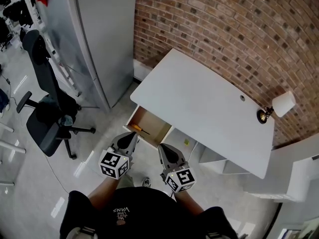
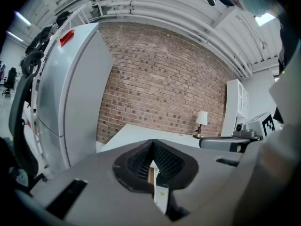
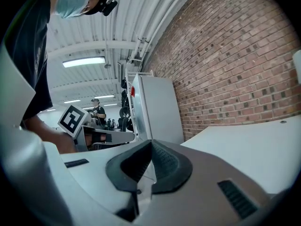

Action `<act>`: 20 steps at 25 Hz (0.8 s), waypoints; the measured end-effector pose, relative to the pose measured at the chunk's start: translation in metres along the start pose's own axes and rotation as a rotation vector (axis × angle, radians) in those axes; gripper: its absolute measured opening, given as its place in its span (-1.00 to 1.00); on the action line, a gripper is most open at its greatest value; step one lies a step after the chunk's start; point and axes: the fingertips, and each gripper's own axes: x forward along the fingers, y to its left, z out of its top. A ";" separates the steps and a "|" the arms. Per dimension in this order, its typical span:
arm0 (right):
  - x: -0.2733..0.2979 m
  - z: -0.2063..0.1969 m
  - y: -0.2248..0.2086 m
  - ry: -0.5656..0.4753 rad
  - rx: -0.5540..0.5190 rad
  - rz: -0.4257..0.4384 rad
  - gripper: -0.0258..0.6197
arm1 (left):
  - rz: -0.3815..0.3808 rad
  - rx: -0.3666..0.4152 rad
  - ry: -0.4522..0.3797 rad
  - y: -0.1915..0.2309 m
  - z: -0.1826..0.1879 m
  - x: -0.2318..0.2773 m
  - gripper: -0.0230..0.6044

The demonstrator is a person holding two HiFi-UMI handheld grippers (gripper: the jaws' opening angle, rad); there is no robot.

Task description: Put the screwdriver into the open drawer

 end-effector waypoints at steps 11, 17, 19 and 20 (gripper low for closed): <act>-0.019 0.009 0.008 0.003 -0.038 0.029 -0.94 | 0.040 0.039 -0.037 -0.020 0.014 -0.043 -0.90; -0.018 0.012 0.005 0.003 -0.051 0.028 -0.94 | 0.077 0.026 -0.038 -0.020 0.010 -0.049 -0.90; -0.016 0.013 0.004 0.002 -0.052 0.027 -0.94 | 0.086 0.021 -0.038 -0.019 0.009 -0.050 -0.90; -0.015 0.013 0.004 0.002 -0.053 0.027 -0.94 | 0.089 0.018 -0.039 -0.019 0.008 -0.051 -0.90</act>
